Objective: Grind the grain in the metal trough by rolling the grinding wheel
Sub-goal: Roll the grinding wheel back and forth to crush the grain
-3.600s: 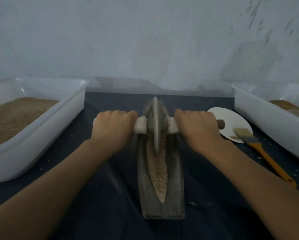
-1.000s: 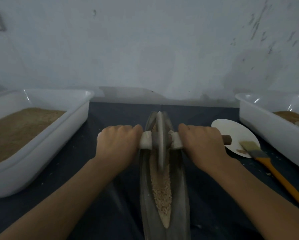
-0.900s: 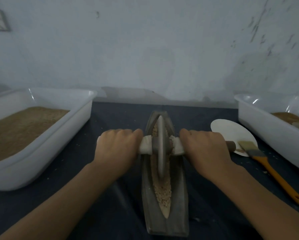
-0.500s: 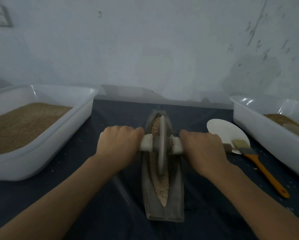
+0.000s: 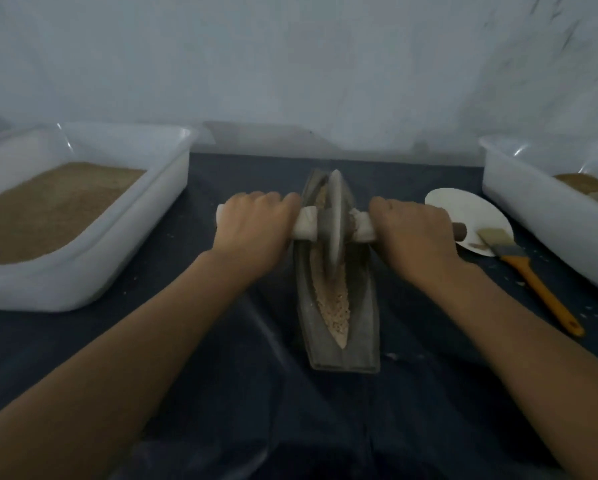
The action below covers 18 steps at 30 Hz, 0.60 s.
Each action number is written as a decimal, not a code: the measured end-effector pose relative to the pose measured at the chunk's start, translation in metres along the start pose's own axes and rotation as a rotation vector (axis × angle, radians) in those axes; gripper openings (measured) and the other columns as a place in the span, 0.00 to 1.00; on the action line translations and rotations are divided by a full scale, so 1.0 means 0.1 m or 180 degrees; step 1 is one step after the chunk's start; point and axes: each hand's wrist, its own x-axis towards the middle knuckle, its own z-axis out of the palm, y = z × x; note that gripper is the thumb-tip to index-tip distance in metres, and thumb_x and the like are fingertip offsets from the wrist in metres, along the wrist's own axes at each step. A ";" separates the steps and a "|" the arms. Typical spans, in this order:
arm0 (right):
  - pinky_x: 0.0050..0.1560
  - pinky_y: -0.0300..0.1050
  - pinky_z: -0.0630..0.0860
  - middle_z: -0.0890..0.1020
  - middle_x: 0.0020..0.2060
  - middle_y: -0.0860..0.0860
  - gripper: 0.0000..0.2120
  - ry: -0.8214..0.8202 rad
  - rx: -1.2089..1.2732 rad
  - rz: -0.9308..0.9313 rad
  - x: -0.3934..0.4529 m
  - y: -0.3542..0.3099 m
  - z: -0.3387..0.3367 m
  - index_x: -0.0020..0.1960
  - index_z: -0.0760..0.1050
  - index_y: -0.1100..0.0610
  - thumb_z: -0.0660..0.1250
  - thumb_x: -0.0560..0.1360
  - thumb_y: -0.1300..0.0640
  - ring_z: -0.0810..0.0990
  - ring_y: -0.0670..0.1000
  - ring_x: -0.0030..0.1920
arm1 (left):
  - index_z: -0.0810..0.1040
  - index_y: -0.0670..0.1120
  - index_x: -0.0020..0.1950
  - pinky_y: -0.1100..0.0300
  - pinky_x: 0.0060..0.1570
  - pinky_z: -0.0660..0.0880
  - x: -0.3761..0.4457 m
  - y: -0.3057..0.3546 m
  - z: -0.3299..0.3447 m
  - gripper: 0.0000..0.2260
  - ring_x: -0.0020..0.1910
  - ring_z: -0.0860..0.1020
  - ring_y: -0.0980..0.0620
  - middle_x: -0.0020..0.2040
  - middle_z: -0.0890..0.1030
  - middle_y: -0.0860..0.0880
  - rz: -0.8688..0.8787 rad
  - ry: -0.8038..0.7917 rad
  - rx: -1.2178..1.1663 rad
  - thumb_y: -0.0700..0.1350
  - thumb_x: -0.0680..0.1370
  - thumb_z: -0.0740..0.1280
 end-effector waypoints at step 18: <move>0.29 0.43 0.55 0.78 0.32 0.55 0.17 -0.0328 -0.0056 0.0007 0.18 0.03 0.04 0.40 0.62 0.55 0.73 0.67 0.58 0.76 0.59 0.30 | 0.63 0.48 0.41 0.56 0.29 0.57 0.06 -0.03 0.14 0.11 0.34 0.77 0.42 0.37 0.78 0.46 -0.0136 -0.0015 -0.0047 0.44 0.73 0.66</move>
